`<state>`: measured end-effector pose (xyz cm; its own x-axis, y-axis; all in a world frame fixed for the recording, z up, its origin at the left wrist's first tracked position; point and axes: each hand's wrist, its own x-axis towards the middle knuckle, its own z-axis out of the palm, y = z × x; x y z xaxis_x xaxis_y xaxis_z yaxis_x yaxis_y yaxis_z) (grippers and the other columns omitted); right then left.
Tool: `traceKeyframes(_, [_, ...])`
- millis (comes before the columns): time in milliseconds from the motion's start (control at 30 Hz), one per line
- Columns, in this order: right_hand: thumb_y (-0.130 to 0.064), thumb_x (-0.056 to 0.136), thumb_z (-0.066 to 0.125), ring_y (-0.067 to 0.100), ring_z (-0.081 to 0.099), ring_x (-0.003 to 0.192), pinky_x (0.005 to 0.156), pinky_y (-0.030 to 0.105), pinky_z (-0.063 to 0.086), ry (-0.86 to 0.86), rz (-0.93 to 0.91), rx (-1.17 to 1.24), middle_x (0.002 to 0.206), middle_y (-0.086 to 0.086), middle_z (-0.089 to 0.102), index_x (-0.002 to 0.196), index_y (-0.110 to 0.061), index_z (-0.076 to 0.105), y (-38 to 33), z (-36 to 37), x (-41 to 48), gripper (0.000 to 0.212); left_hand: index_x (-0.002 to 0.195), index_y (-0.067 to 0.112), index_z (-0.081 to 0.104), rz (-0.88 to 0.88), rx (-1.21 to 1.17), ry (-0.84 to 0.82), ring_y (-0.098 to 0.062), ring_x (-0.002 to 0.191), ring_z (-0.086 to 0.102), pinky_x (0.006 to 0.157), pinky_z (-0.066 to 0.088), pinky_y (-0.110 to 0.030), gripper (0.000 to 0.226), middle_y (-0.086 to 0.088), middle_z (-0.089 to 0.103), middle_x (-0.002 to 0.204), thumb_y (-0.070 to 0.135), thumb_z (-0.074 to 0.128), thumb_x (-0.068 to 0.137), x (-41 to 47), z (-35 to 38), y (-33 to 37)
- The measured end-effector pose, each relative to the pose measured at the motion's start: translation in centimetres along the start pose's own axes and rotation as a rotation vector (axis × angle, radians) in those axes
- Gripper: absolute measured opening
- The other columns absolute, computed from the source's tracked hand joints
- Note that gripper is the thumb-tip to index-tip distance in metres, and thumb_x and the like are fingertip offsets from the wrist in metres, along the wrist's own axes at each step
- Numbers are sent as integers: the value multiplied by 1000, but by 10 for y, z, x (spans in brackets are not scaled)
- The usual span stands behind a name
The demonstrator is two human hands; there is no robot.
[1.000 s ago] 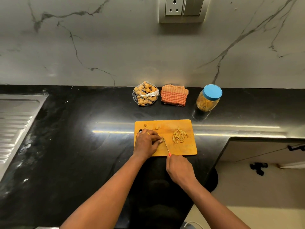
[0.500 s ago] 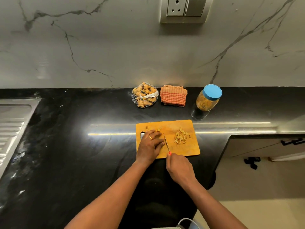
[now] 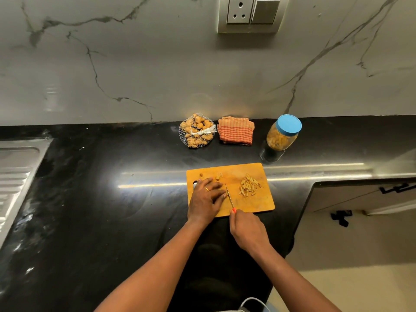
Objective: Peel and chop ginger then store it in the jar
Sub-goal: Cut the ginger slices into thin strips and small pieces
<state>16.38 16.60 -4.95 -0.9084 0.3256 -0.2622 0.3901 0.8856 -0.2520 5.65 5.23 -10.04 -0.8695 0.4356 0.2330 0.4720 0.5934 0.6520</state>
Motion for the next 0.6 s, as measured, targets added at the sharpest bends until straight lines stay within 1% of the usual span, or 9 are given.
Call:
traceKeyframes(100, [-45, 105, 24, 22, 65, 78, 67, 37, 54, -16, -4, -22, 88, 5, 67, 97, -16, 63, 0, 0, 1, 49, 94, 24, 78, 1, 3, 1, -19, 121, 53, 111, 32, -50, 13, 9, 71, 109, 31, 74, 84, 0, 0, 1])
traceKeyframes(200, [-43, 106, 25, 25, 66, 85, 68, 36, 50, -62, 1, -32, 94, 7, 67, 99, -14, 63, -1, -2, 5, 48, 94, 24, 78, 0, -8, 7, -20, 121, 54, 112, 31, -49, 13, 8, 71, 109, 30, 74, 83, 0, 1, -1])
traceKeyframes(333, [-41, 106, 25, 27, 66, 90, 72, 37, 51, -83, 13, -49, 98, 9, 67, 101, -13, 64, -4, -5, 8, 48, 95, 24, 78, -11, -5, 10, -19, 121, 54, 112, 31, -48, 14, 9, 71, 109, 31, 75, 83, 1, 1, 0])
traceKeyframes(500, [-41, 106, 26, 24, 66, 85, 67, 35, 48, -76, 16, -61, 95, 7, 68, 98, -14, 64, 5, -5, 1, 47, 94, 25, 78, -27, 4, 12, -16, 121, 54, 112, 31, -46, 14, 10, 71, 109, 33, 74, 83, 1, -1, 1])
traceKeyframes(600, [-41, 106, 26, 25, 65, 84, 63, 34, 43, -58, 16, -39, 93, 6, 67, 97, -14, 64, 9, -6, -2, 47, 94, 25, 78, -26, 17, 22, -15, 120, 53, 112, 30, -40, 15, 11, 71, 109, 34, 74, 83, 0, -1, 2])
